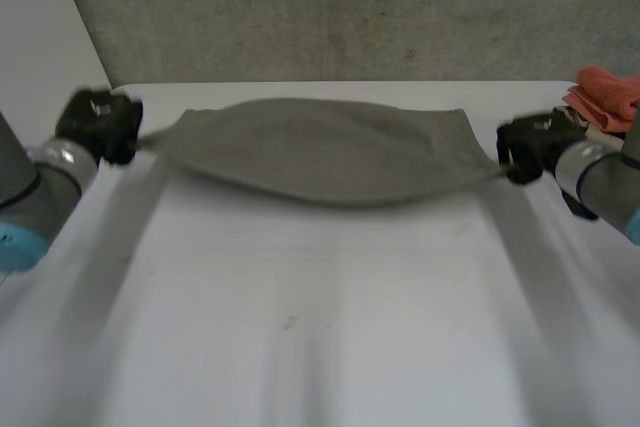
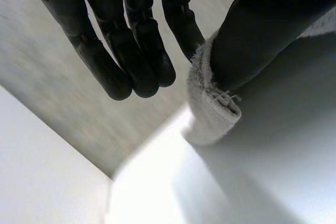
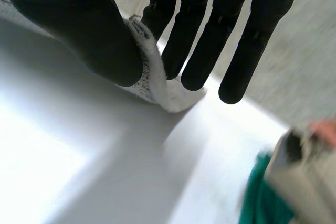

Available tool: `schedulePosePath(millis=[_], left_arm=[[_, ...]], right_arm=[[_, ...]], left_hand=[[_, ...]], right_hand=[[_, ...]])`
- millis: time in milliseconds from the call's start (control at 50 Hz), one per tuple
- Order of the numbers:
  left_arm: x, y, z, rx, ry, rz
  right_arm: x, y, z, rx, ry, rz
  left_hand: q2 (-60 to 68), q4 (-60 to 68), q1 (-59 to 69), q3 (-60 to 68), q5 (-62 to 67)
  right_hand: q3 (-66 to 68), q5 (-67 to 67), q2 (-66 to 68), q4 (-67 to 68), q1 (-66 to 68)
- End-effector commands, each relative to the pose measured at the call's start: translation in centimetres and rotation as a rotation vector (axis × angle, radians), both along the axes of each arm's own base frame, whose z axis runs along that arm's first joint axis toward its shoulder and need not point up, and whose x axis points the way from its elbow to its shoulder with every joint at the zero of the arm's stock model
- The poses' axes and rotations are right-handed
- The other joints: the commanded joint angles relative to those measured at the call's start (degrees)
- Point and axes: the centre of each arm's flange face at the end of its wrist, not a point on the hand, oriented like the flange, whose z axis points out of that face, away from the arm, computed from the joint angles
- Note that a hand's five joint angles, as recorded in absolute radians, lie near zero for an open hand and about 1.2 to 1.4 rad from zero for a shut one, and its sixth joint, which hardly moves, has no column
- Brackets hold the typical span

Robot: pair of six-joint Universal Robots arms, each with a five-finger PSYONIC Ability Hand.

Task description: Fold the laundry.

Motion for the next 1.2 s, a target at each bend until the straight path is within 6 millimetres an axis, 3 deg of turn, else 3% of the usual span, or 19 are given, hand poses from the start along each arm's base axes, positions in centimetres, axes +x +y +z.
schedulePosePath(millis=[20,120,200,240,340,480,540,640,880,900,920,940,1000,1080,1160,1200], left_arm=[[2.2,6.7,-3.4,0.271,-0.282,-0.033],[3.6,12.6,-4.0,0.535,-0.529,-0.092],[3.8,15.0,-3.7,0.65,-0.634,-0.165],[3.6,14.9,-3.4,0.639,-0.641,-0.185],[1.1,11.3,-0.4,0.386,-0.576,-0.165],[-1.6,4.8,1.4,0.179,-0.432,-0.08],[-2.5,3.1,1.2,0.151,-0.404,-0.067],[-3.8,-0.1,-0.7,0.157,-0.39,-0.013],[-4.5,-3.5,-3.3,0.174,-0.399,0.053],[-4.8,-3.6,-3.4,0.167,-0.392,0.041],[-5.0,-3.7,-3.3,0.157,-0.386,0.033],[-5.6,-3.9,-3.3,0.135,-0.37,0.012],[-6.2,-4.2,-2.7,0.09,-0.334,-0.007],[-6.1,-4.1,-1.0,0.07,-0.242,0.027],[-5.4,-2.8,-1.0,0.144,-0.185,0.057],[-5.2,-2.1,-1.2,0.173,-0.173,0.059]], right_arm=[[-2.9,4.5,-1.4,0.264,0.213,0.028],[-5.2,9.1,-0.2,0.444,0.435,0.157],[-5.9,10.6,0.4,0.451,0.552,0.265],[-5.9,10.3,0.5,0.425,0.552,0.254],[-4.5,8.0,-0.4,0.308,0.464,0.178],[-2.6,3.7,-1.8,0.13,0.311,0.079],[-2.3,2.2,-2.1,0.074,0.278,0.041],[-0.9,-0.5,-2.8,-0.04,0.224,-0.001],[1.8,-6.1,-5.2,-0.212,0.221,-0.035],[2.0,-6.3,-5.6,-0.213,0.22,-0.037],[2.2,-6.5,-5.9,-0.214,0.223,-0.037],[2.7,-6.7,-6.6,-0.202,0.233,-0.047],[2.9,-6.9,-6.9,-0.183,0.251,-0.088],[2.0,-5.9,-5.5,-0.087,0.24,-0.14],[1.3,-2.9,-2.9,0.059,0.144,-0.079],[1.0,-1.5,-2.5,0.113,0.125,-0.046]], left_hand=[[11.36,11.52,13.66,11.81,12.99],[11.36,11.52,13.66,11.81,12.99],[11.36,11.52,13.66,11.81,12.99],[11.36,11.52,13.66,11.81,12.99],[11.36,11.52,13.66,11.81,12.99],[11.36,11.52,13.66,11.81,12.99],[11.36,11.52,13.66,11.81,12.99],[11.36,11.52,13.66,11.81,12.99],[11.36,11.52,13.66,11.81,12.99],[-3.77,-3.61,-1.47,-3.33,-2.14],[-21.58,-21.42,-19.28,-21.13,-19.95],[-58.64,-58.48,-56.34,-58.19,-57.01],[-58.64,-58.48,-56.34,-58.19,-57.01],[-58.64,-58.48,-56.34,-58.19,-57.01],[-58.64,-58.48,-56.34,-58.19,-57.01],[-58.64,-58.48,-56.34,-58.19,-57.01]], right_hand=[[11.79,11.72,12.54,11.3,15.0],[11.79,11.72,12.54,11.3,15.0],[11.79,11.72,12.54,11.3,15.0],[11.79,11.72,12.54,11.3,15.0],[11.79,11.72,12.54,11.3,15.0],[11.79,11.72,12.54,11.3,15.0],[11.79,11.72,12.54,11.3,15.0],[11.79,11.72,12.54,11.3,15.0],[11.79,11.72,12.54,11.3,15.0],[11.79,11.72,12.54,11.3,15.0],[-7.88,-7.95,-7.13,-8.38,-4.67],[-58.21,-58.28,-57.46,-58.7,-55.0],[-58.21,-58.28,-57.46,-58.7,-55.0],[-58.21,-58.28,-57.46,-58.7,-55.0],[-58.21,-58.28,-57.46,-58.7,-55.0],[-58.21,-58.28,-57.46,-58.7,-55.0]])
